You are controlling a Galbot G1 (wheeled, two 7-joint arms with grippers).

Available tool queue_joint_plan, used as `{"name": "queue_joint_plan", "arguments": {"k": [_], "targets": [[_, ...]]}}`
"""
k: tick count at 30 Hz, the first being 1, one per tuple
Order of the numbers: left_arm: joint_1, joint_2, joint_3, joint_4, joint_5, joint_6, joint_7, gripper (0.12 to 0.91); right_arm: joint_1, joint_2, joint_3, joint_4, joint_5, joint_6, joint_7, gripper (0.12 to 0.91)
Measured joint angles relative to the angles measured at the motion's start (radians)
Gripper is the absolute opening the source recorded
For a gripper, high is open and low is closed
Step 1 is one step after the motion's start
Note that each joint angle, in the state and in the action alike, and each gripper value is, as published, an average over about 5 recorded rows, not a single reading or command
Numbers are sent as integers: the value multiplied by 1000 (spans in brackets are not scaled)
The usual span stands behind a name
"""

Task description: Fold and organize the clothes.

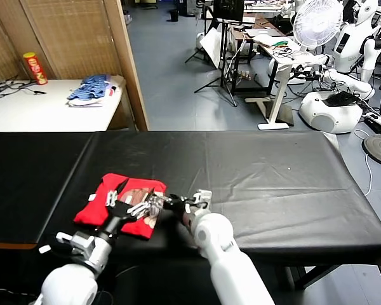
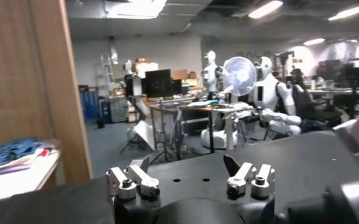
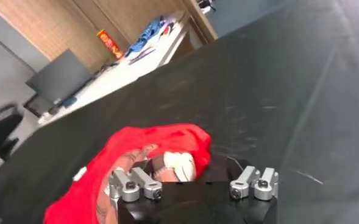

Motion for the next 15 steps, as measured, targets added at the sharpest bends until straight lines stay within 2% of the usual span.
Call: {"name": "queue_joint_plan", "arguments": {"k": [5, 9, 12, 15], "targets": [[22, -4, -24, -1, 1, -15, -7, 798, 43, 0, -24, -68, -120, 53, -85, 425], [32, -9, -35, 1, 1, -21, -10, 798, 75, -15, -47, -120, -278, 129, -173, 205], [39, -12, -41, 6, 2, -28, -11, 798, 99, -52, -61, -161, -436, 221, -254, 134], [44, -14, -46, 15, 3, -39, -16, 798, 118, -106, -65, -189, -598, 336, -328, 134]]}}
